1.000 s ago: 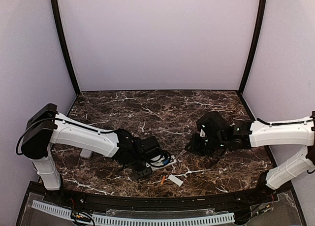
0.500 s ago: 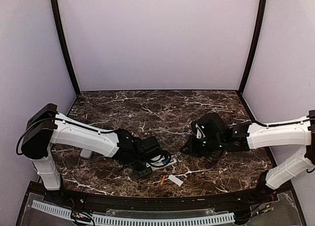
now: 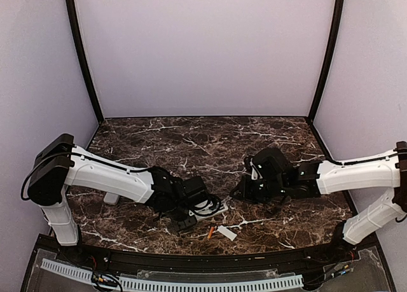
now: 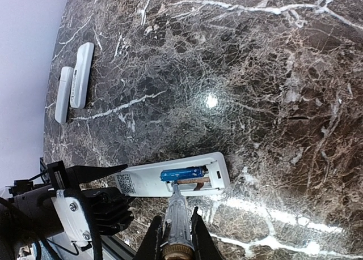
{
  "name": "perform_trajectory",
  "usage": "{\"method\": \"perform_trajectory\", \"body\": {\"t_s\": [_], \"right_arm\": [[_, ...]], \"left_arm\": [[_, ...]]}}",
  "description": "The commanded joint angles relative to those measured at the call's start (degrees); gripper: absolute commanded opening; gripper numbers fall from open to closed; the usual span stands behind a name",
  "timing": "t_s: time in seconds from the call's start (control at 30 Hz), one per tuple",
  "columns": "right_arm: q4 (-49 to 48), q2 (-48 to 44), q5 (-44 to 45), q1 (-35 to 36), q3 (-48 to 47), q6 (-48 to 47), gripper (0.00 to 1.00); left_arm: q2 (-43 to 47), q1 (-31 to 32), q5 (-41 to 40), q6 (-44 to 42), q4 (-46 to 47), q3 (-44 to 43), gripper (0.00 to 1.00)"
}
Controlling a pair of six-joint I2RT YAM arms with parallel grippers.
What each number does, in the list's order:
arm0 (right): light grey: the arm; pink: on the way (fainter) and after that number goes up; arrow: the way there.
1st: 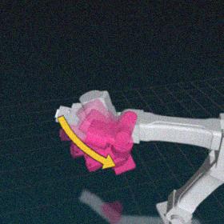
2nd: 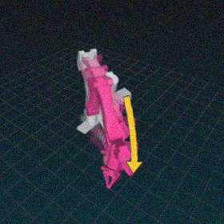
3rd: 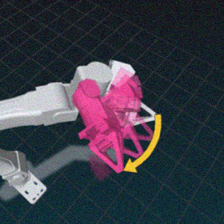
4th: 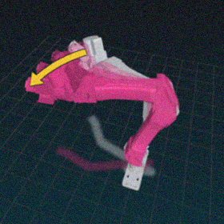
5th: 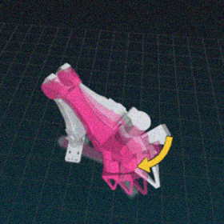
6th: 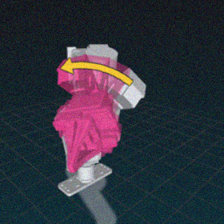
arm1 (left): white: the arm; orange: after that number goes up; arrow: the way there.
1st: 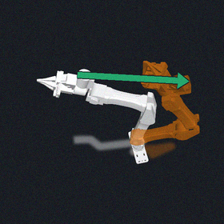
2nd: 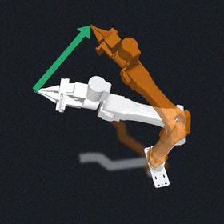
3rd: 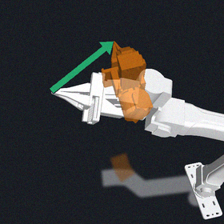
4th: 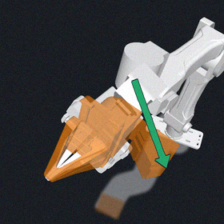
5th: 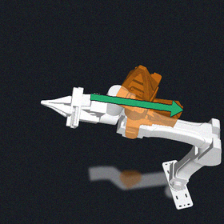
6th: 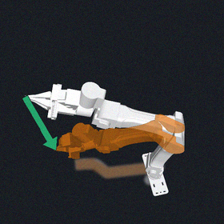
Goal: Unload the batteries from the remote control
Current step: Remove the battery from the remote control without the battery cover.
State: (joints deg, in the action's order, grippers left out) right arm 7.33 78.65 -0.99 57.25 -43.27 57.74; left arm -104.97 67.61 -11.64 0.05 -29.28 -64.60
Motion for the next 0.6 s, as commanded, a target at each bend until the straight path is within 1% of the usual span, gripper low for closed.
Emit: {"method": "perform_trajectory", "body": {"t_s": [0.0,0.17,0.3,0.57], "right_arm": [[0.57,-4.77,8.84,1.54,2.12,1.23,0.00],[-3.11,-6.92,13.39,1.85,5.28,-0.50,0.00],[-5.95,-5.69,12.40,1.88,5.28,-2.45,0.00],[-6.41,-3.83,12.41,2.18,3.99,-2.63,0.00]], "left_arm": [[-2.84,-0.47,-0.71,-0.32,-1.67,0.72,0.17],[-2.87,-0.47,-0.52,-0.32,-1.67,0.71,0.17],[-2.85,-0.47,-0.62,-0.32,-1.66,0.81,0.17],[-2.83,-0.47,-0.70,-0.32,-1.74,0.79,0.17]]}}
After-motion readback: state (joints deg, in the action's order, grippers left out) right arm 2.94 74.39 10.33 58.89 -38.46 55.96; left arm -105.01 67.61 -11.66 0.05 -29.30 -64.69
